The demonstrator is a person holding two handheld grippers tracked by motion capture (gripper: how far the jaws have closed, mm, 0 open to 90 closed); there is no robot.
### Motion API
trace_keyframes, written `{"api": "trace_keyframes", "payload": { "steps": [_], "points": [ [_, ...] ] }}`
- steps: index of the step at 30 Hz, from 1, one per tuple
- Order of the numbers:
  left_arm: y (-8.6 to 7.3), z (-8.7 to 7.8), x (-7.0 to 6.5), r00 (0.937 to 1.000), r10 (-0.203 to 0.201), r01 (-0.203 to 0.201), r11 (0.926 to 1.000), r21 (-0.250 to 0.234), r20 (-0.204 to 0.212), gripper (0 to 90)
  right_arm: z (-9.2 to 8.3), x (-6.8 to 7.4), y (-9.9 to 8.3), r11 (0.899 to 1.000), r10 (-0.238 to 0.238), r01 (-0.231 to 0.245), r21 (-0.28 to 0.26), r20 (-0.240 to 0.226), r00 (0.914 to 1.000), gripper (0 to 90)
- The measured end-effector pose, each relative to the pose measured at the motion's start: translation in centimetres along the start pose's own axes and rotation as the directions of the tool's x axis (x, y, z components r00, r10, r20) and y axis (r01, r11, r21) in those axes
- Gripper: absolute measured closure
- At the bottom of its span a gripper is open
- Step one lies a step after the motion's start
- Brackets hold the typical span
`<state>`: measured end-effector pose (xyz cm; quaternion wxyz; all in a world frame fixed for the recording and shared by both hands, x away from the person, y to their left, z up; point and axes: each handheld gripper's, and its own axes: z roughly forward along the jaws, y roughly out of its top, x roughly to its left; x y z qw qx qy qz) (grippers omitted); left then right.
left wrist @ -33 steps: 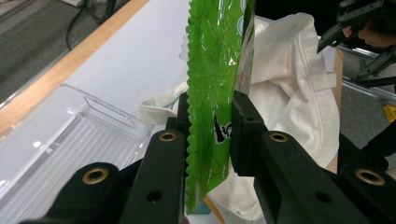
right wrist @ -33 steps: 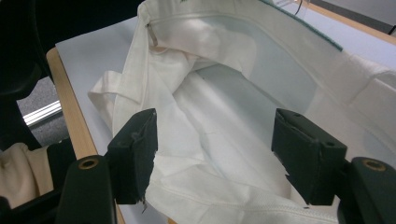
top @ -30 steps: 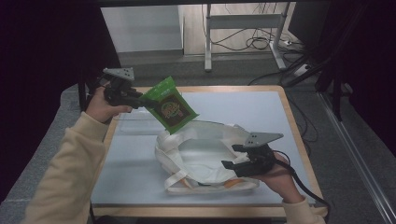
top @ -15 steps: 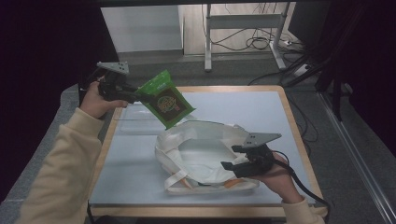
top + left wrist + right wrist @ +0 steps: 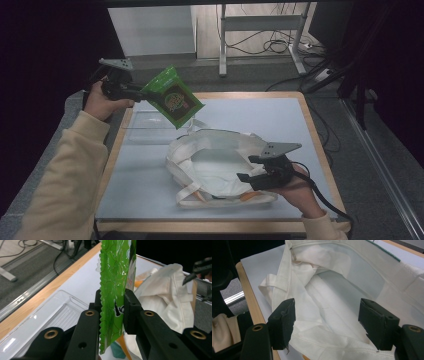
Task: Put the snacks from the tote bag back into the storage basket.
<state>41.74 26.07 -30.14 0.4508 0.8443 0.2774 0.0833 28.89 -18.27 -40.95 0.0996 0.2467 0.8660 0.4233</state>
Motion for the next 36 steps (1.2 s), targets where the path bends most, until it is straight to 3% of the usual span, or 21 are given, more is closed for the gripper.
{"api": "trace_keyframes", "payload": {
  "steps": [20, 24, 32, 36],
  "points": [
    [0.9, 0.6, 2.7, 0.9965, -0.061, 0.062, 0.998, 0.014, -0.057, 77.3, 0.1, 0.0, 0.0, 1.0, -0.004, 0.004, 0.007, 0.004, 1.0, 29.6],
    [1.2, 0.3, 3.4, 0.9961, -0.077, 0.077, 0.9971, 0.001, -0.045, 77.3, 0.1, 0.0, 0.0, 1.0, -0.01, 0.01, 0.01, 0.006, 0.9999, 29.6],
    [2.0, 0.5, 4.5, 0.9933, -0.087, 0.088, 0.9961, 0.011, -0.076, 77.3, 0.1, 0.0, 0.0, 1.0, -0.014, 0.014, 0.009, 0.007, 0.9999, 29.5],
    [1.9, 0.9, 5.3, 0.9922, -0.108, 0.108, 0.9942, 0.0, -0.064, 77.3, 0.0, -0.1, 0.0, 1.0, -0.013, 0.013, 0.004, 0.012, 0.9998, 29.4]
  ]
}}
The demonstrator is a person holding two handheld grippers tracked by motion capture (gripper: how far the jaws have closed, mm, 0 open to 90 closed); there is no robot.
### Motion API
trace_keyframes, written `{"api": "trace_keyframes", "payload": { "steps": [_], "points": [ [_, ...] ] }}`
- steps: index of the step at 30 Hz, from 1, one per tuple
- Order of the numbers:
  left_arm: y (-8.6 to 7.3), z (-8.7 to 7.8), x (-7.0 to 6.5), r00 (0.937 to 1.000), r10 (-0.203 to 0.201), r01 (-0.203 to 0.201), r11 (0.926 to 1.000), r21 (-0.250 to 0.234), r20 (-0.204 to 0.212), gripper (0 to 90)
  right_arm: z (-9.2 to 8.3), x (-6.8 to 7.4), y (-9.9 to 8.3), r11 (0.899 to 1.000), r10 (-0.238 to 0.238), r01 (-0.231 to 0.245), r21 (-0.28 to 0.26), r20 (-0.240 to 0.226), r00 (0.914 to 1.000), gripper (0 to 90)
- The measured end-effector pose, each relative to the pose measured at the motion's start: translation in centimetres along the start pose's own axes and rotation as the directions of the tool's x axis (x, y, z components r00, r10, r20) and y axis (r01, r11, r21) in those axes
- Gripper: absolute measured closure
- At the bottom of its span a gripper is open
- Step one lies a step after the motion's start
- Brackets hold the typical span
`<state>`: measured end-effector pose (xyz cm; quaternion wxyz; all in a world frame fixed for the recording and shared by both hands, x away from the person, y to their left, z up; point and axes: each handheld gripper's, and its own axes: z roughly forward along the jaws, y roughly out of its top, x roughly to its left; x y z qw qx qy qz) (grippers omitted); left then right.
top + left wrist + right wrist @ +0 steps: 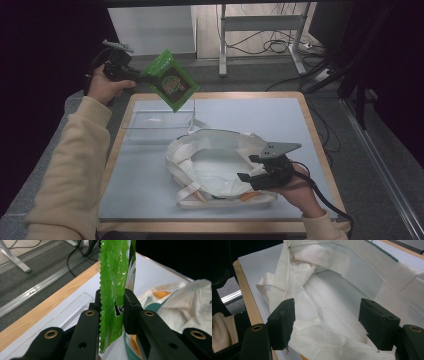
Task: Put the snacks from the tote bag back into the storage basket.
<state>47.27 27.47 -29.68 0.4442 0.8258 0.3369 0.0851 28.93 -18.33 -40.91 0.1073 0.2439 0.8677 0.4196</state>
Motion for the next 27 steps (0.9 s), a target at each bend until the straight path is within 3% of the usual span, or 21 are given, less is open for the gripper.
{"api": "trace_keyframes", "payload": {
  "steps": [14, 24, 27],
  "points": [
    [-0.1, 2.0, 2.9, 0.9994, -0.028, 0.029, 0.9988, 0.04, -0.021, 77.3, 0.0, -0.1, 0.0, 1.0, -0.005, 0.005, 0.002, 0.001, 1.0, 28.9],
    [-0.4, 3.8, 3.6, 0.9991, -0.027, 0.03, 0.9963, 0.081, -0.033, 77.2, -0.5, -0.2, 0.1, 1.0, 0.002, -0.002, -0.011, 0.01, 1.0, 28.8],
    [-0.4, 3.9, 3.6, 0.9989, -0.04, 0.042, 0.9971, 0.064, -0.024, 77.2, -0.4, -0.2, 0.1, 1.0, 0.001, -0.001, -0.008, 0.005, 1.0, 28.7]
  ]
}}
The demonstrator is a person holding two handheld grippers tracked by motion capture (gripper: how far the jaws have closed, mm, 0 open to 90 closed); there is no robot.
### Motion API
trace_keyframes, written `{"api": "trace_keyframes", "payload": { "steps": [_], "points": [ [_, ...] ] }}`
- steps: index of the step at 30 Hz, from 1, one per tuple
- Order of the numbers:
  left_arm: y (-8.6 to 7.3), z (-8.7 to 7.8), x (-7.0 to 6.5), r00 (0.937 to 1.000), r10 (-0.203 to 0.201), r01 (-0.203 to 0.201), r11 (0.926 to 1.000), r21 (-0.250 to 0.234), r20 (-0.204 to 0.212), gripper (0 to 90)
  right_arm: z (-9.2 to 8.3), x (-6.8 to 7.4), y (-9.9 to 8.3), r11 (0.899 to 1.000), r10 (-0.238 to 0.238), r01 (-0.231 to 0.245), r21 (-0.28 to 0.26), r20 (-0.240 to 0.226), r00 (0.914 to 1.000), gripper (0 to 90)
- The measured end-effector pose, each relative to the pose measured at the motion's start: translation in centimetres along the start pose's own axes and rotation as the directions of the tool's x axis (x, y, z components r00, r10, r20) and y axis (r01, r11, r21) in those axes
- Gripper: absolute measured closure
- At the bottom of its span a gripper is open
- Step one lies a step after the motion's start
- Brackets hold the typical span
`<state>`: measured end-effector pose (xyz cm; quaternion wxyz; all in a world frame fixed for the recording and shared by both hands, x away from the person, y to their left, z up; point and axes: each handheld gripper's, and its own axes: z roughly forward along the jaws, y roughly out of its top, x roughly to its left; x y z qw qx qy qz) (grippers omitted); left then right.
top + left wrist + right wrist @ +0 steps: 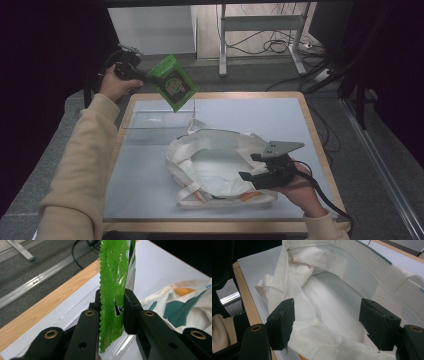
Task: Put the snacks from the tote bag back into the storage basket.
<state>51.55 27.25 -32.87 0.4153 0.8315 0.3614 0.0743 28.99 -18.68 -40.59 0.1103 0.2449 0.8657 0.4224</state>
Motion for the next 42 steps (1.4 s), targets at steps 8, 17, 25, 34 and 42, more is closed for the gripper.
{"api": "trace_keyframes", "payload": {
  "steps": [8, 17, 25, 34, 42],
  "points": [
    [-0.1, 0.8, 0.3, 0.9998, 0.001, 0.0, 0.9994, 0.033, -0.02, 77.2, 0.0, 0.0, 0.0, 1.0, -0.002, 0.002, 0.005, 0.001, 1.0, 28.6],
    [-0.3, 1.5, 1.0, 0.9996, 0.014, -0.012, 0.9984, 0.054, -0.026, 77.2, 0.2, 0.1, -0.1, 1.0, -0.002, 0.002, 0.013, 0.001, 1.0, 28.3],
    [-0.8, 1.8, 1.7, 0.9973, 0.062, -0.057, 0.9926, 0.107, -0.04, 77.1, 0.3, 0.1, -0.1, 1.0, -0.002, 0.002, 0.018, 0.0, 1.0, 28.1],
    [-1.2, 3.0, 2.9, 0.9958, 0.086, -0.08, 0.9843, 0.158, -0.032, 77.2, 0.8, 0.3, -0.2, 1.0, 0.002, -0.002, 0.027, -0.001, 1.0, 28.2],
    [-1.3, 4.3, 4.2, 0.9921, 0.121, -0.112, 0.9725, 0.204, -0.033, 77.2, 1.0, 0.3, -0.2, 1.0, 0.01, -0.01, 0.03, 0.002, 1.0, 28.1]
  ]
}}
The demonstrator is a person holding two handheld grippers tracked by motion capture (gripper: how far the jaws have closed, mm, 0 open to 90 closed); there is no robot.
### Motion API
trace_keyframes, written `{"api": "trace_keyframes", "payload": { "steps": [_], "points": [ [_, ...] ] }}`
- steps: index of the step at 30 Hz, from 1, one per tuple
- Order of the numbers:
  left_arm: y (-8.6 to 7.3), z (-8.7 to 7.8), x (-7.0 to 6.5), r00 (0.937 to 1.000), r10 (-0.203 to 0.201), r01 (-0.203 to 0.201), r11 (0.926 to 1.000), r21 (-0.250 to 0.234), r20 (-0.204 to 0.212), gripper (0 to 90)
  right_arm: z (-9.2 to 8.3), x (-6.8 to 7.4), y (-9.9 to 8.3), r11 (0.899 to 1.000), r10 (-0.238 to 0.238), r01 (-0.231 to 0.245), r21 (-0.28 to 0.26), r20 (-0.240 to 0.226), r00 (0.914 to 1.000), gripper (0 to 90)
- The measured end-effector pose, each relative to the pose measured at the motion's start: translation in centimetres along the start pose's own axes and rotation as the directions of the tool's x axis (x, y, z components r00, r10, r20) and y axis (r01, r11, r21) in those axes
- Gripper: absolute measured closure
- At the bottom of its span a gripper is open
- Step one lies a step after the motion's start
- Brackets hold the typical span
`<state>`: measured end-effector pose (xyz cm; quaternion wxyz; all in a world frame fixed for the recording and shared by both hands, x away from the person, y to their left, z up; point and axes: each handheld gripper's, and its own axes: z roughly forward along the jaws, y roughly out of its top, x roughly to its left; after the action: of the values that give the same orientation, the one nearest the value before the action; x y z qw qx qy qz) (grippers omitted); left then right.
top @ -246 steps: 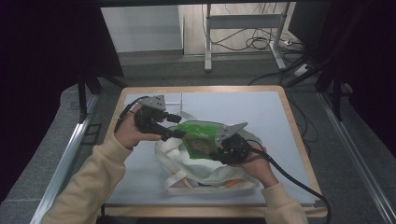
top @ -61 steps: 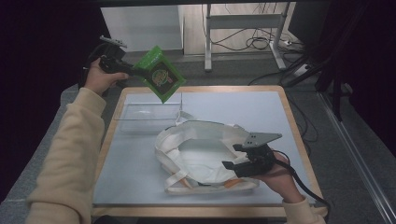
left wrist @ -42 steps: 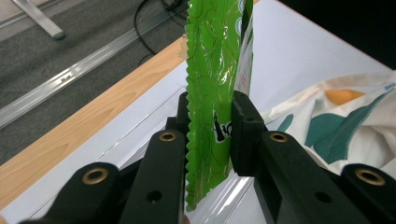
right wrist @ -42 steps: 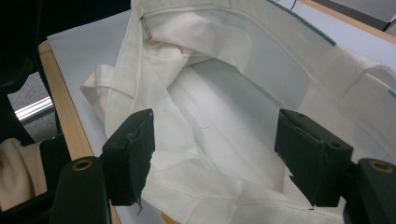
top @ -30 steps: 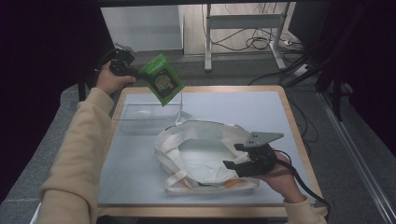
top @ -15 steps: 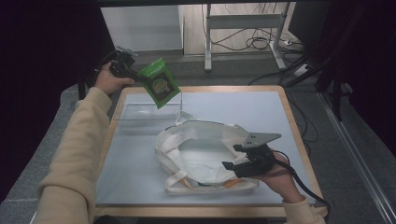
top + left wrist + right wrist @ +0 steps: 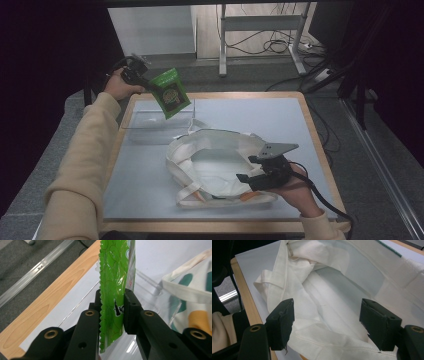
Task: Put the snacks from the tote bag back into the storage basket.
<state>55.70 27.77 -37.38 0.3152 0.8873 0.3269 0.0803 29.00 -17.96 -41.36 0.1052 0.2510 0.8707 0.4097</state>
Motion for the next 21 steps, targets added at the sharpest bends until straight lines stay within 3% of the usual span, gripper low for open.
{"api": "trace_keyframes", "payload": {
  "steps": [21],
  "points": [
    [0.4, 3.0, -0.2, 0.9975, 0.07, -0.069, 0.9925, 0.101, -0.007, 77.2, 0.2, 0.1, -0.1, 1.0, -0.005, 0.005, 0.008, 0.0, 1.0, 28.1]
  ]
}}
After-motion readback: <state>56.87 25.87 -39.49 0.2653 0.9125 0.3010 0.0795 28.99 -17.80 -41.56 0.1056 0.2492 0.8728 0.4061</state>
